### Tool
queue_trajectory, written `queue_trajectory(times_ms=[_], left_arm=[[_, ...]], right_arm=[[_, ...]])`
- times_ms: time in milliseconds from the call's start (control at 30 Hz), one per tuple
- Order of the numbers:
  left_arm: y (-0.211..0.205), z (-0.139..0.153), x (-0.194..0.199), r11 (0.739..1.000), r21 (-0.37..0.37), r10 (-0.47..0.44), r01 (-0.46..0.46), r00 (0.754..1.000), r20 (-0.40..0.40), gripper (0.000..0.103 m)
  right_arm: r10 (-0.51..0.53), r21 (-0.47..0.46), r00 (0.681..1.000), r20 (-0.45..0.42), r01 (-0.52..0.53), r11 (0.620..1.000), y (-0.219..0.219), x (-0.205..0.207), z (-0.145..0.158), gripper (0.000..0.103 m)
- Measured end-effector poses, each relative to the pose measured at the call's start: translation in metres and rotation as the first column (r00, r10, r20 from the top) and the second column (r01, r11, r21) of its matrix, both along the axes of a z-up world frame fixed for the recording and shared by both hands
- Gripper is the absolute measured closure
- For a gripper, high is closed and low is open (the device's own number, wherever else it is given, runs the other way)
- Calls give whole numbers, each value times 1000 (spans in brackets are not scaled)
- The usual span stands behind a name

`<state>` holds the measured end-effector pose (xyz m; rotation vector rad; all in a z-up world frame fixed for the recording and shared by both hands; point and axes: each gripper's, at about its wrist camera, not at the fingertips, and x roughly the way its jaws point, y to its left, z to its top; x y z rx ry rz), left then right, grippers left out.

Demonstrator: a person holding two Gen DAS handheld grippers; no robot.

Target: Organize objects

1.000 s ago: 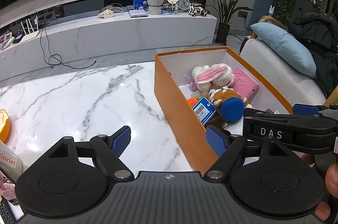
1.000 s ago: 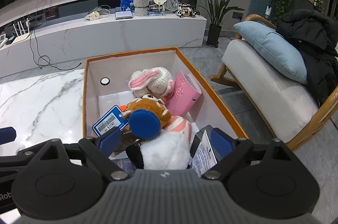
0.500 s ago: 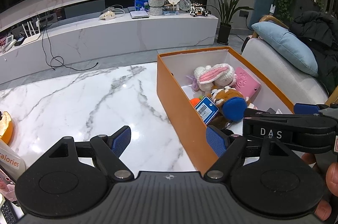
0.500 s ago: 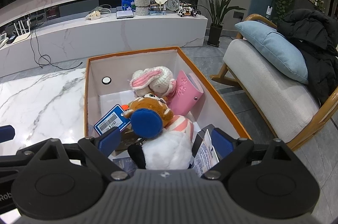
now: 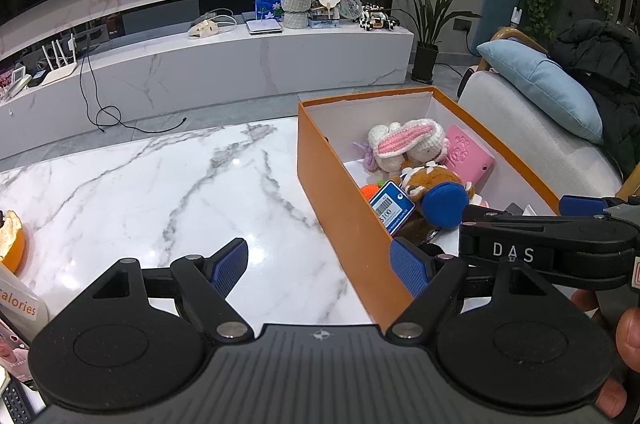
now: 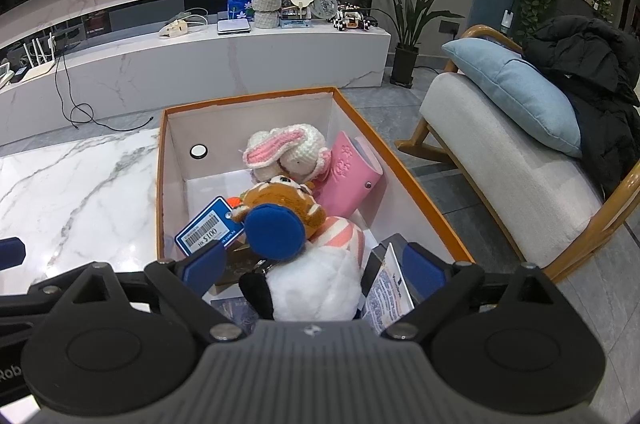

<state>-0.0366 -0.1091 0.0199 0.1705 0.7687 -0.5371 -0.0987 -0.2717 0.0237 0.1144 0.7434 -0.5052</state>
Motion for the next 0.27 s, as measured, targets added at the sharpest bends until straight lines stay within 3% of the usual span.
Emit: queue_trajectory(times_ms=[267], left_arm=[[2,-2,0,1000,-14,-1,1,1000,8,11]], right_arm=[[-1,-1,1000,-2,1,1000,1,1,0,8]])
